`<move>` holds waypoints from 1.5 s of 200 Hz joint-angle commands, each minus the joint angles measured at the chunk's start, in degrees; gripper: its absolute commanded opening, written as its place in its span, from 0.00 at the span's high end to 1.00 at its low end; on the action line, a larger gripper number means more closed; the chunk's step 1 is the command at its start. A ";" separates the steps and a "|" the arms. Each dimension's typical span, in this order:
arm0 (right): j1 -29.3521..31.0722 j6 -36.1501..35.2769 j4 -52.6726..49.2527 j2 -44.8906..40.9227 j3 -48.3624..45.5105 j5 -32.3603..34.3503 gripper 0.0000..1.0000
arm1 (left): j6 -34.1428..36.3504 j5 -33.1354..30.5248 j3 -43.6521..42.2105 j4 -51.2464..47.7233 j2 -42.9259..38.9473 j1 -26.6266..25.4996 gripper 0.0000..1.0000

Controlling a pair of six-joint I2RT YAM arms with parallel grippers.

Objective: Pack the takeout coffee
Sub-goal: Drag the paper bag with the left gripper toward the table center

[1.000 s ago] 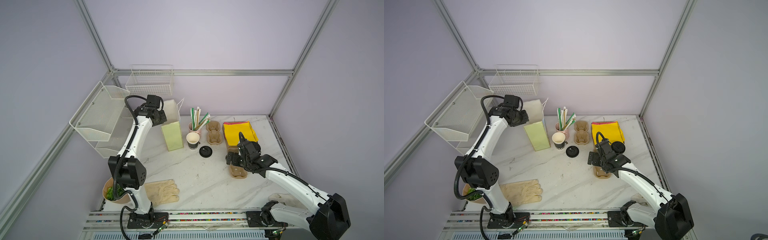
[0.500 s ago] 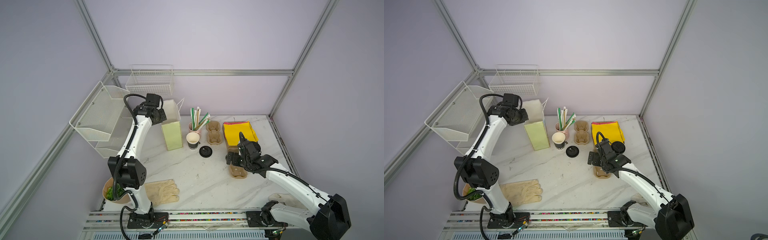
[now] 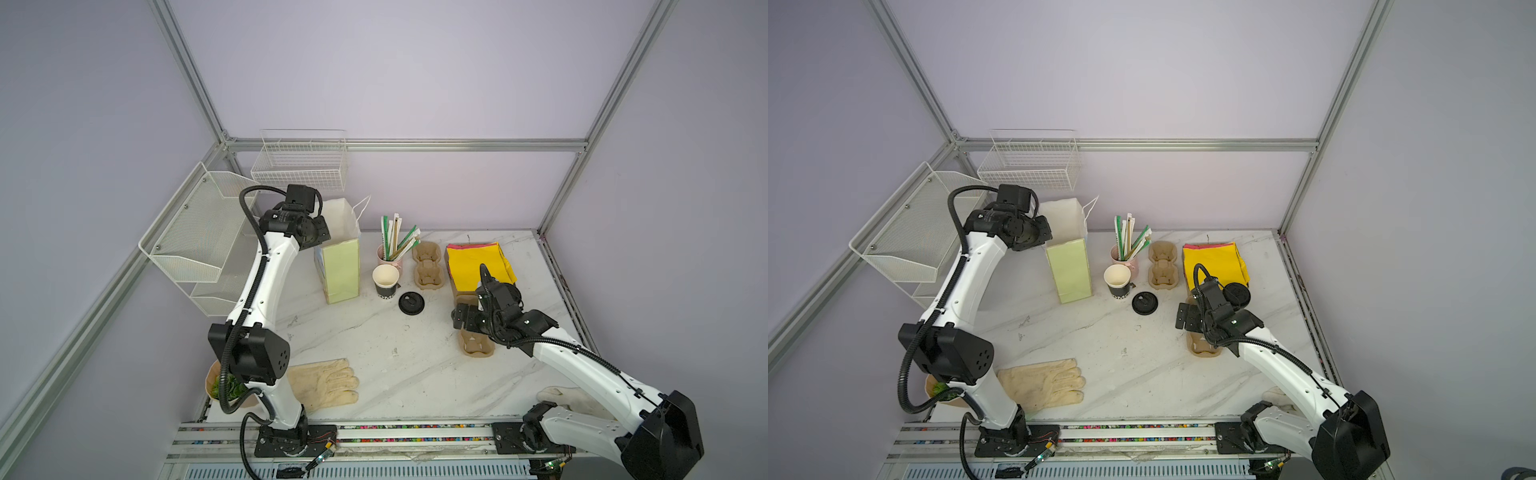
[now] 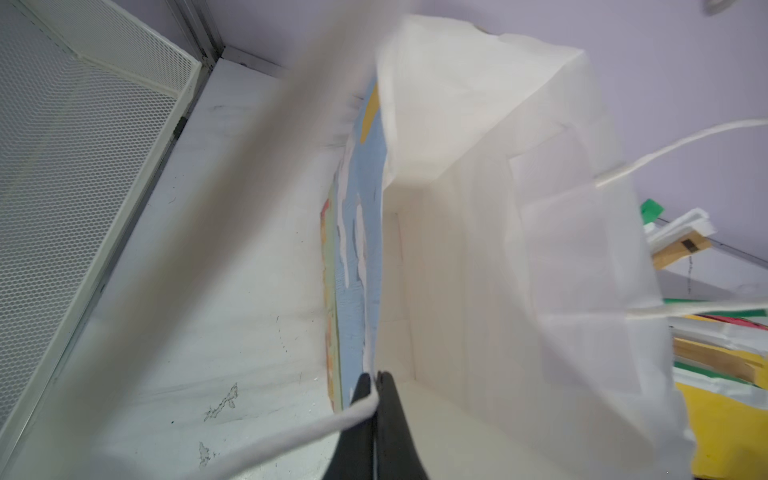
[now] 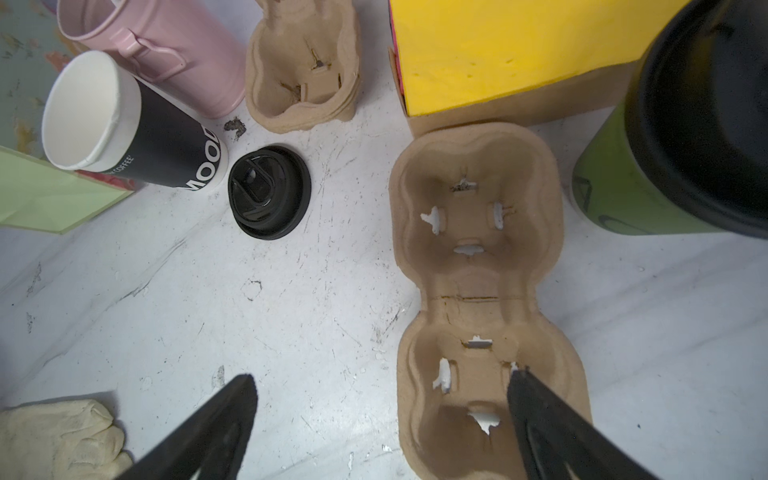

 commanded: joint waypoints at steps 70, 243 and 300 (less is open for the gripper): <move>0.55 -0.13 -1.93 -2.54 1.29 -0.19 0.03 | -1.72 8.09 -8.65 -0.17 -25.98 -0.92 1.00; 0.55 1.79 -3.81 -8.74 1.74 2.35 0.03 | -20.58 6.30 -26.19 -2.38 -41.35 -29.45 1.00; 0.55 2.51 -3.24 -9.23 1.02 0.94 0.03 | -26.67 1.05 -31.96 4.45 -38.85 -38.87 1.00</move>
